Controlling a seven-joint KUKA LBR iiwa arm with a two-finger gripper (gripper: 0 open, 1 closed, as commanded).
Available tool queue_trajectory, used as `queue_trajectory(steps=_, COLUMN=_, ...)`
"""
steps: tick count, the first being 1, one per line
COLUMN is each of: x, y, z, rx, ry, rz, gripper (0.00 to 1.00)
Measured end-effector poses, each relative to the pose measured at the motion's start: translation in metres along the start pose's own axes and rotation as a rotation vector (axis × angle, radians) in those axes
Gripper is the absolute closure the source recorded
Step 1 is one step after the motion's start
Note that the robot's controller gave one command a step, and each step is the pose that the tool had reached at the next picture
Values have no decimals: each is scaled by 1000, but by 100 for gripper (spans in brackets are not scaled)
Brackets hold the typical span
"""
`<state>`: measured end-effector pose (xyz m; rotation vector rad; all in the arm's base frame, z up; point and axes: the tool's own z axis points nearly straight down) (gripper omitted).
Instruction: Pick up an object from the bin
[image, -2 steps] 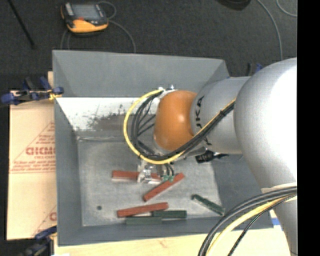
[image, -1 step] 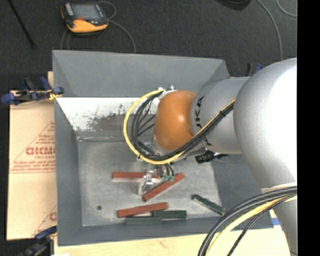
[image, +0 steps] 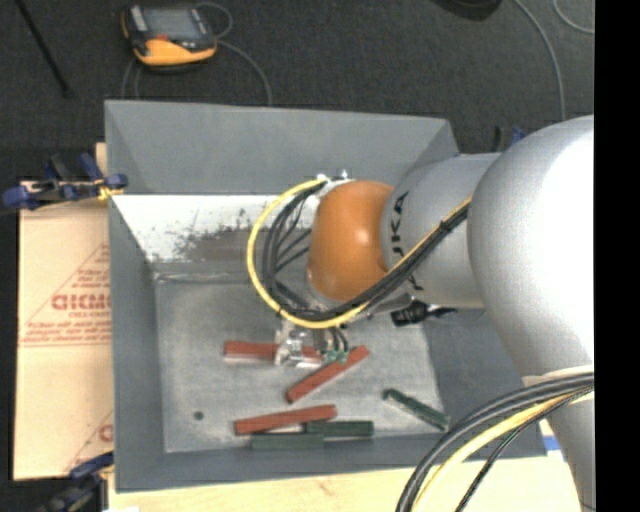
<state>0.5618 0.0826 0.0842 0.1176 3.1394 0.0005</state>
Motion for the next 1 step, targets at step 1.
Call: queue_trajectory(steps=1, x=0, y=0, z=1, rx=0, ry=0, rz=0, gripper=0)
